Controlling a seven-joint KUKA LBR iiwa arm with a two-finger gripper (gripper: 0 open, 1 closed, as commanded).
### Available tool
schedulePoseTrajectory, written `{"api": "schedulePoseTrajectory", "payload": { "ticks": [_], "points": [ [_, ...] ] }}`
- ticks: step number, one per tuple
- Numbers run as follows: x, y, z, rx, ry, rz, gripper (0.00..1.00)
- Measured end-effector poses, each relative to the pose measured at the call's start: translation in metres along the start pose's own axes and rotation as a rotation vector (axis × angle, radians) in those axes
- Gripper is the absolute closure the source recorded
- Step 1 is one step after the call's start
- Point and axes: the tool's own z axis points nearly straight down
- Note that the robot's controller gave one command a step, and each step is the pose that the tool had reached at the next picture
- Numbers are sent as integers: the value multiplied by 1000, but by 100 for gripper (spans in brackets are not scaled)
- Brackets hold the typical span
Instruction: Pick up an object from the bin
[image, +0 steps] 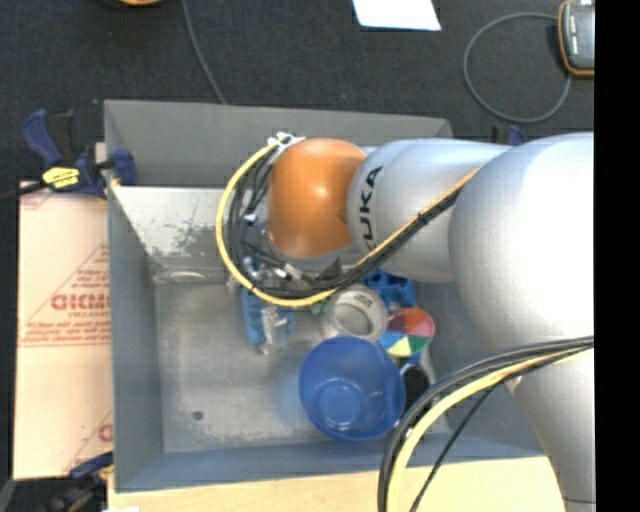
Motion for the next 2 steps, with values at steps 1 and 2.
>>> {"api": "schedulePoseTrajectory", "payload": {
  "ticks": [1, 2],
  "points": [
    [-5, -35, 0, 2, 1, -207, 0],
    [4, -67, 0, -6, 0, 35, 0]
  ]
}}
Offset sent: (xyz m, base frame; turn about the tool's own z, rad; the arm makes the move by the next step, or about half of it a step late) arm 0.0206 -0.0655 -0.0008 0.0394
